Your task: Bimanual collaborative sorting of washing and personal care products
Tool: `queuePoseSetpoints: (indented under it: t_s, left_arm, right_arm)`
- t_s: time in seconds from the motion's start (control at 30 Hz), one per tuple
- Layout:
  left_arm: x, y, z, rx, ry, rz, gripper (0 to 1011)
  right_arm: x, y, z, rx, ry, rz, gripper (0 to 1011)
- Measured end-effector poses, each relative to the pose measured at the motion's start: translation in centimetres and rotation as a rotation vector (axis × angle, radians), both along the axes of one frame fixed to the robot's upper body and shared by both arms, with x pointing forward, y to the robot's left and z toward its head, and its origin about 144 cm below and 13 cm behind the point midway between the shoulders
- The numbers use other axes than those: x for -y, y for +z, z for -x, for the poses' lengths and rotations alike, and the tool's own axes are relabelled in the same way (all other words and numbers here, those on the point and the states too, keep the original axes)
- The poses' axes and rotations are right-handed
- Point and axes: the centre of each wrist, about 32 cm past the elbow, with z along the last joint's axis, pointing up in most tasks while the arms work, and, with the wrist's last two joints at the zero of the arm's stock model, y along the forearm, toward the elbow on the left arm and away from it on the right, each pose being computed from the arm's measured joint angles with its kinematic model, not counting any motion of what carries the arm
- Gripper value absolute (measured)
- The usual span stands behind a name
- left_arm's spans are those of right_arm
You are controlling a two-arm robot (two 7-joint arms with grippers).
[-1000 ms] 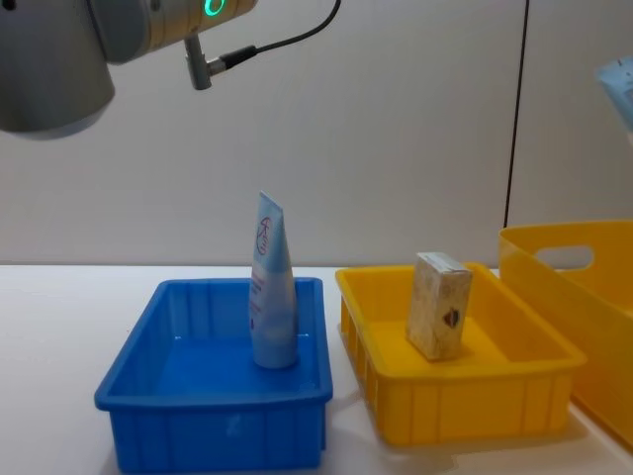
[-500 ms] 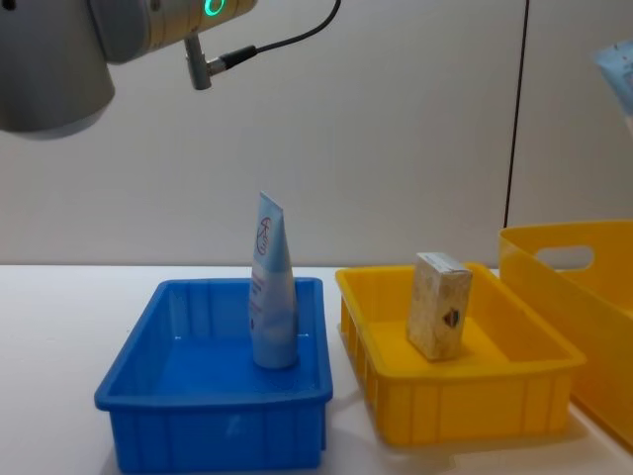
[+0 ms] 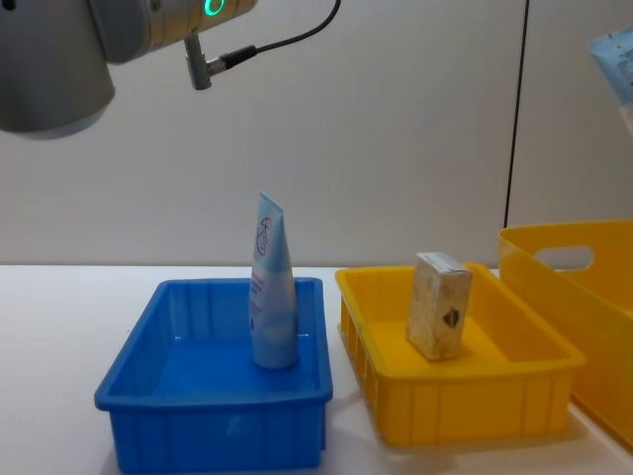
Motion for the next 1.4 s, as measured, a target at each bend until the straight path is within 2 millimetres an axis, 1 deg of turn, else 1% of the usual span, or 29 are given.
queuePoseSetpoints:
  t_s: [1.4]
  left_arm:
    - [0.0,0.0,0.0,0.0,0.0,0.0,1001]
  right_arm:
    - [-0.08,0.28,0.0,0.005,0.009,0.0,628]
